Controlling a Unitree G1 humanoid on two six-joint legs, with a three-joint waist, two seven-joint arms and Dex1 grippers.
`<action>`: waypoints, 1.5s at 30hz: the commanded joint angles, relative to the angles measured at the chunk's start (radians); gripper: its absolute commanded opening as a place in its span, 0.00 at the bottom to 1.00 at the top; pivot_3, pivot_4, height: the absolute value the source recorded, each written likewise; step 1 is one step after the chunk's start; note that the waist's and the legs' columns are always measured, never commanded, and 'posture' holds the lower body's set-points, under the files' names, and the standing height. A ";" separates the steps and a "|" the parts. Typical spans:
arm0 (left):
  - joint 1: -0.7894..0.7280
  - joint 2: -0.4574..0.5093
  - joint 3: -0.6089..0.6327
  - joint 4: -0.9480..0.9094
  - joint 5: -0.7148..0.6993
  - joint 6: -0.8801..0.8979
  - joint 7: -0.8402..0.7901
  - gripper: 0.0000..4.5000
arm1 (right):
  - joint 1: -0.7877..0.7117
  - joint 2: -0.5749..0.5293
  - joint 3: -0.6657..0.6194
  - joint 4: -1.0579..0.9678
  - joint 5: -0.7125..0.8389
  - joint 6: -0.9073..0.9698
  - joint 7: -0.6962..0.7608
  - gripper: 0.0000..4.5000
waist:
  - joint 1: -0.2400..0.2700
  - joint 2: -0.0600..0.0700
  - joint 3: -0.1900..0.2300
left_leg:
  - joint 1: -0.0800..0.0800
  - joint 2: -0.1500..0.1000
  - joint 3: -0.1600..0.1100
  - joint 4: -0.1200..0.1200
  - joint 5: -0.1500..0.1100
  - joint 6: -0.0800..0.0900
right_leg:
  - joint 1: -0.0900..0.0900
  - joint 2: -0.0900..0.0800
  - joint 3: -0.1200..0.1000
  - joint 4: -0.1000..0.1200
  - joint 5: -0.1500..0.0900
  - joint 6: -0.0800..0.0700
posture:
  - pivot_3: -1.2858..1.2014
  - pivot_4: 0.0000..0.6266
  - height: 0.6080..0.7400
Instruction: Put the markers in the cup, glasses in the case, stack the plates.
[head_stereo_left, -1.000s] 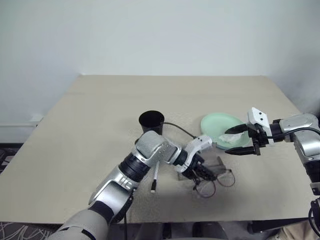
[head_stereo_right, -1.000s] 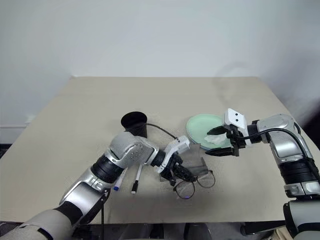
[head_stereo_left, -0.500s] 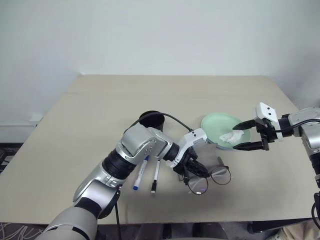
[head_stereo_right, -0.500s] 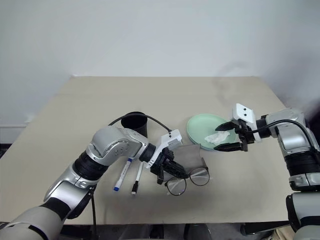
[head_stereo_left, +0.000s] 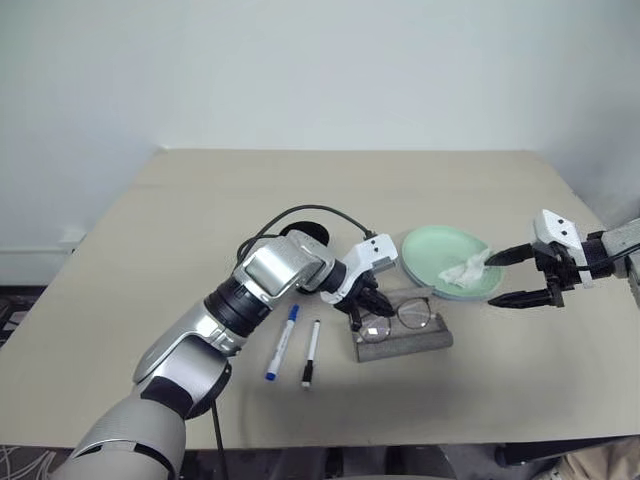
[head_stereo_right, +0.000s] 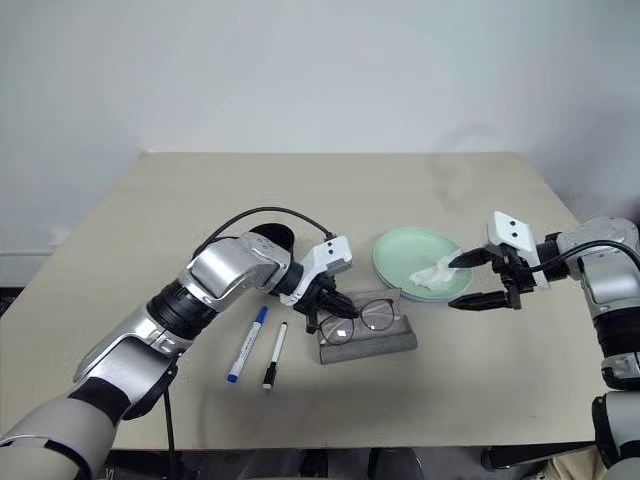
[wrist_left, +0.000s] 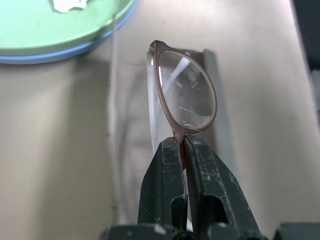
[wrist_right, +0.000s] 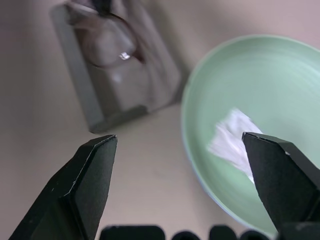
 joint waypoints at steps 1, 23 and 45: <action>-0.028 -0.024 -0.009 0.022 0.052 -0.057 -0.021 0.00 | 0.018 -0.017 -0.046 -0.069 0.041 0.021 0.004 0.97 | 0.000 0.000 0.000 | -0.001 0.000 0.000 0.000 0.000 0.000 | 0.000 0.000 0.000 -0.002 0.001 0.001 | 0.52 0.00 0.70; 0.013 -0.084 -0.018 -0.055 0.088 0.047 -0.055 0.29 | 0.047 0.006 -0.044 -0.114 0.050 0.041 -0.034 0.97 | 0.000 0.000 0.000 | -0.010 0.000 -0.003 0.009 -0.002 0.004 | -0.002 0.000 -0.003 -0.005 0.004 0.007 | 0.52 0.00 0.70; -0.040 -0.223 0.274 0.065 0.073 0.039 0.235 0.01 | -0.006 0.032 -0.020 -0.080 0.033 0.033 -0.025 0.97 | 0.001 0.001 -0.001 | -0.011 -0.001 -0.004 0.011 -0.001 0.005 | 0.000 0.001 -0.004 -0.004 0.007 0.011 | 0.52 0.00 0.70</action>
